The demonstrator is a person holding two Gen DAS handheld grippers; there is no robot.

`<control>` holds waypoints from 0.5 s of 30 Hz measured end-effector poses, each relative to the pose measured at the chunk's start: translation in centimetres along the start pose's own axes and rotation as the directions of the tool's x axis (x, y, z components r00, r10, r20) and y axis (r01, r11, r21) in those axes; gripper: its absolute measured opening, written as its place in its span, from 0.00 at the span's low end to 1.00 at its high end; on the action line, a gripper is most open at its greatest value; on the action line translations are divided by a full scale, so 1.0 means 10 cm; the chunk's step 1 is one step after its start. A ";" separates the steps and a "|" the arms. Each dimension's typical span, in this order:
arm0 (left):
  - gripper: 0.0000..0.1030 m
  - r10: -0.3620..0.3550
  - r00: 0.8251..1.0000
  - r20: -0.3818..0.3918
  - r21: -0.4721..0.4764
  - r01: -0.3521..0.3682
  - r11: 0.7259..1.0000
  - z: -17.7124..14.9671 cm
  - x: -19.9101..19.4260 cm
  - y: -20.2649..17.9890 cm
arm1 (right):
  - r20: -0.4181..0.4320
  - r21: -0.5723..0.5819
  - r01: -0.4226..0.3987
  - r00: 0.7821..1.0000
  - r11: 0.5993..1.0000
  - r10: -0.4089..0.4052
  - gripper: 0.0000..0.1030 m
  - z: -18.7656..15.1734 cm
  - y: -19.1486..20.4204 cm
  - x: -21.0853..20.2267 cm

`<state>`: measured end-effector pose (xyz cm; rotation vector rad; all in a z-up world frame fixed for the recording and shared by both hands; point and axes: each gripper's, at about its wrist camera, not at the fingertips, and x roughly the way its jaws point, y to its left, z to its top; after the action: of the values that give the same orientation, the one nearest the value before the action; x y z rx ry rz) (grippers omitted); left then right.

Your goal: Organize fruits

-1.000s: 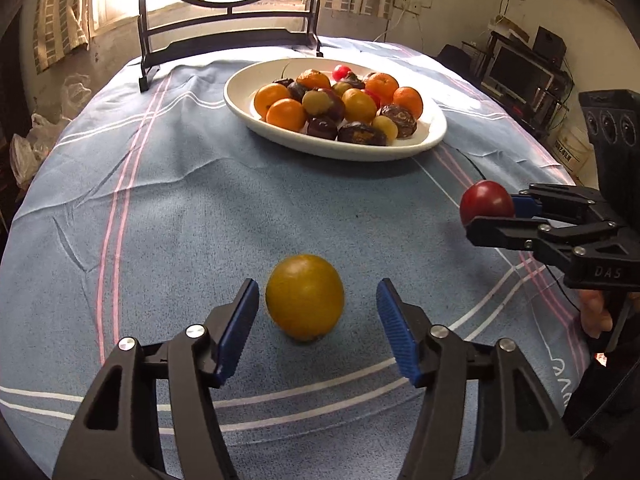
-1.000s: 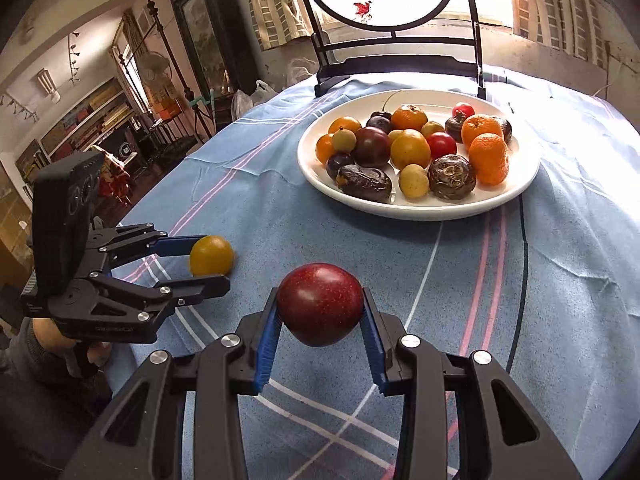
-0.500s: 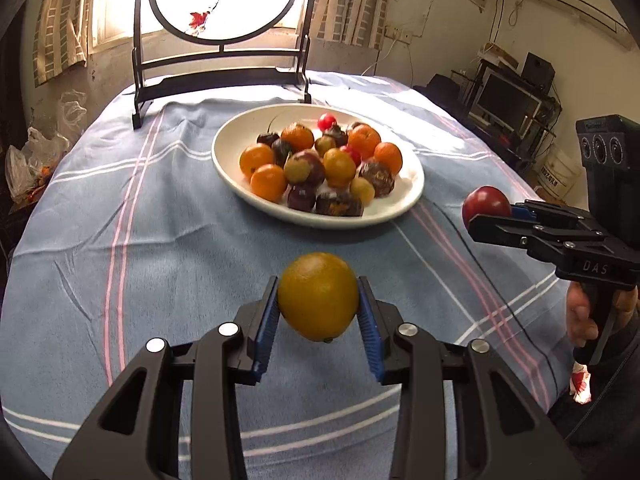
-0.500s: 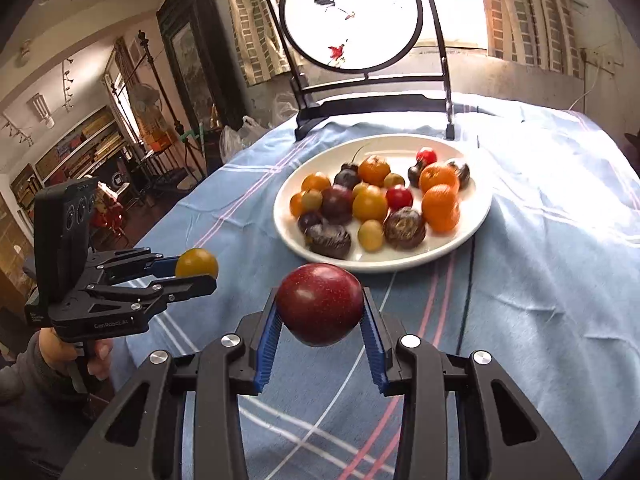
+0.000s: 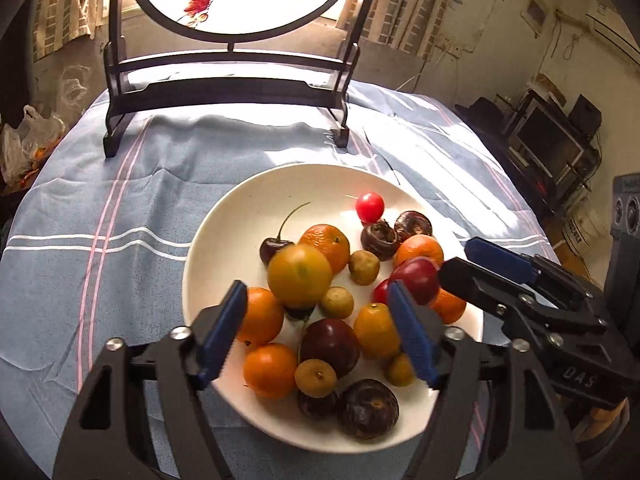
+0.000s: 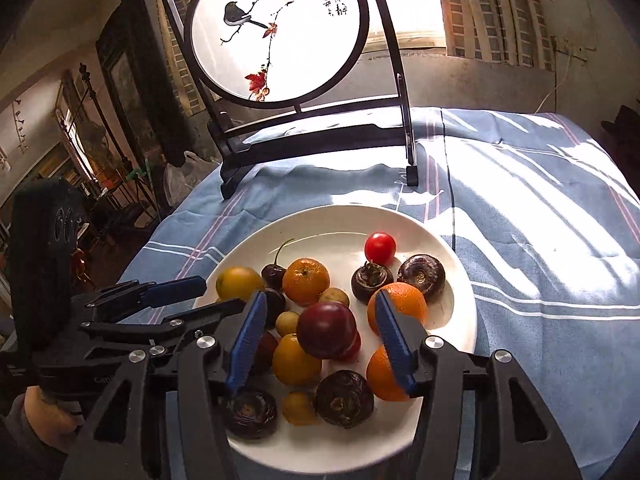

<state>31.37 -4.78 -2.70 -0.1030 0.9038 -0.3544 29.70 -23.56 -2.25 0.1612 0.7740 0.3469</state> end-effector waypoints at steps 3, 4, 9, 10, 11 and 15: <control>0.90 0.025 0.999 0.049 0.000 -0.025 1.000 -0.11 -0.22 0.02 | 0.024 -0.005 -0.011 1.000 1.000 0.011 0.69 -0.12 0.03 -0.21; 0.90 0.031 0.998 0.058 0.006 -0.032 0.999 -0.18 -0.30 0.02 | 0.036 -0.013 0.003 0.999 1.000 -0.003 0.78 -0.20 0.04 -0.31; 0.95 0.078 0.995 0.065 0.071 -0.083 0.994 -0.74 -0.69 -0.09 | 0.046 -0.045 0.048 0.998 0.998 -0.046 0.97 -0.77 0.15 -0.83; 0.95 0.074 0.995 0.074 0.085 -0.080 0.993 -0.87 -0.78 -0.12 | 0.041 -0.042 0.046 0.998 0.998 -0.044 0.97 -0.90 0.17 -0.93; 0.95 0.082 0.993 0.083 0.098 -0.090 0.991 -1.00 -0.88 -0.16 | 0.045 -0.036 0.053 0.998 0.998 -0.051 0.97 -1.01 0.18 -1.03; 0.95 0.077 0.991 0.112 0.085 -0.087 0.993 -1.41 -1.22 -0.24 | 0.129 -0.025 0.089 0.988 0.996 -0.085 0.97 -1.38 0.23 -1.50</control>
<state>12.80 -2.00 -1.70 -0.0023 0.7809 -0.3092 9.45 -26.65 -1.55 0.1188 0.6464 0.2629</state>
